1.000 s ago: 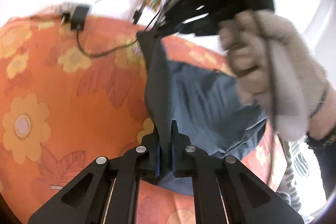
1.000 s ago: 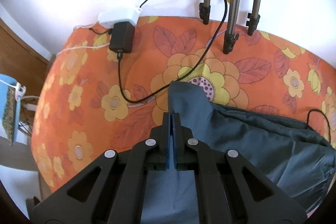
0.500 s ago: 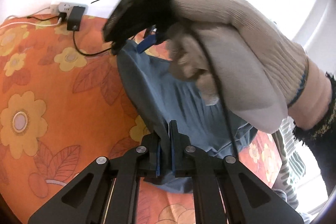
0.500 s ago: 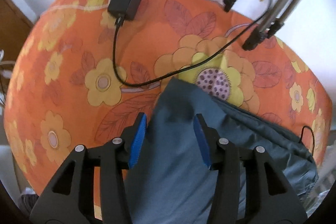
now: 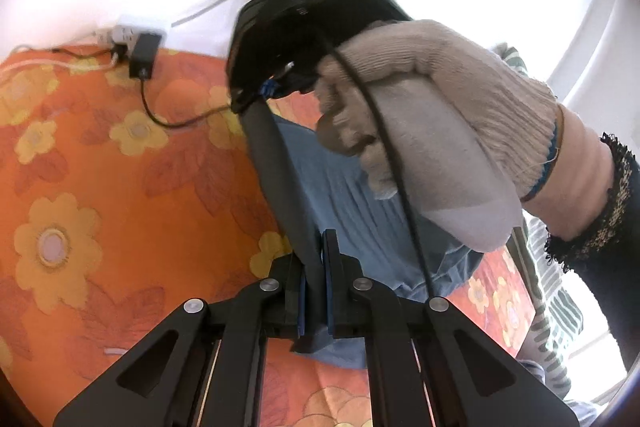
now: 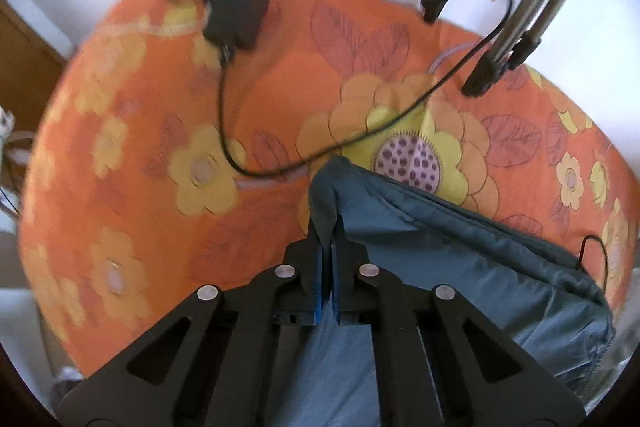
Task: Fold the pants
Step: 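Lift the trouser bundle with both grippers and fold it over onto itself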
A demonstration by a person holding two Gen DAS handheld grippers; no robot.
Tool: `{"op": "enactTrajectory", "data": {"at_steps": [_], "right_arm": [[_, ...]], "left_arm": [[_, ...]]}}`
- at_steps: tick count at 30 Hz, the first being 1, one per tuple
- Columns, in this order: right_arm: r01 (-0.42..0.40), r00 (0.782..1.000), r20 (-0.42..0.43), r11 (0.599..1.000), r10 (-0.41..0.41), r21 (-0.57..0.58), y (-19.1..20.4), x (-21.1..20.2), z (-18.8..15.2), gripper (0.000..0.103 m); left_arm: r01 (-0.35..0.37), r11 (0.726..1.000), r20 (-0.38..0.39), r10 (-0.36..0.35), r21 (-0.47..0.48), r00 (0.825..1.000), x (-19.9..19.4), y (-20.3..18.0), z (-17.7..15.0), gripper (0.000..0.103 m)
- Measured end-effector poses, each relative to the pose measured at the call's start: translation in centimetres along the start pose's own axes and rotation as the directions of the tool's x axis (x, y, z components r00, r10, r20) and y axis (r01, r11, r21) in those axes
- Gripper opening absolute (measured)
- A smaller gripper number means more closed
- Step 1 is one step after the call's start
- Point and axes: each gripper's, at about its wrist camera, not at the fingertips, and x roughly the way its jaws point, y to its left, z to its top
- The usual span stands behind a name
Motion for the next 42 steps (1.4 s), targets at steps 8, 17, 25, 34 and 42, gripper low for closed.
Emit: {"op": "enactTrajectory", "data": {"at_steps": [8,17,25,34,42], "right_arm": [[-0.1,0.99,0.106,0.994,0.096,0.033,1.7,-4.2,1.1,0.003],[-0.229,0.955,0.183,0.973,0.231,-0.035,8.7,-6.9,3.0,0.003],[-0.298,0.928,0.229,0.954,0.295,-0.02,7.6,-10.3,2.1,0.003],[-0.316,0.91,0.305,0.946,0.281,0.071,-3.0,-14.2,-1.6,0.003],[-0.309,0.911,0.338,0.933,0.235,0.185,-14.4,-14.7,-6.2,0.003]], "left_arm": [[-0.041,0.998,0.069,0.044,-0.045,0.997,-3.7,2.4,0.2,0.005],[-0.122,0.99,0.194,0.133,-0.063,0.972,-10.8,5.2,0.7,0.005],[-0.104,0.995,0.213,0.099,0.01,0.972,-10.9,2.2,0.9,0.005],[-0.039,0.983,0.161,0.01,0.181,0.987,-6.1,-7.0,2.0,0.005],[0.061,0.962,0.058,-0.079,0.266,0.995,1.1,-14.2,1.0,0.005]]}}
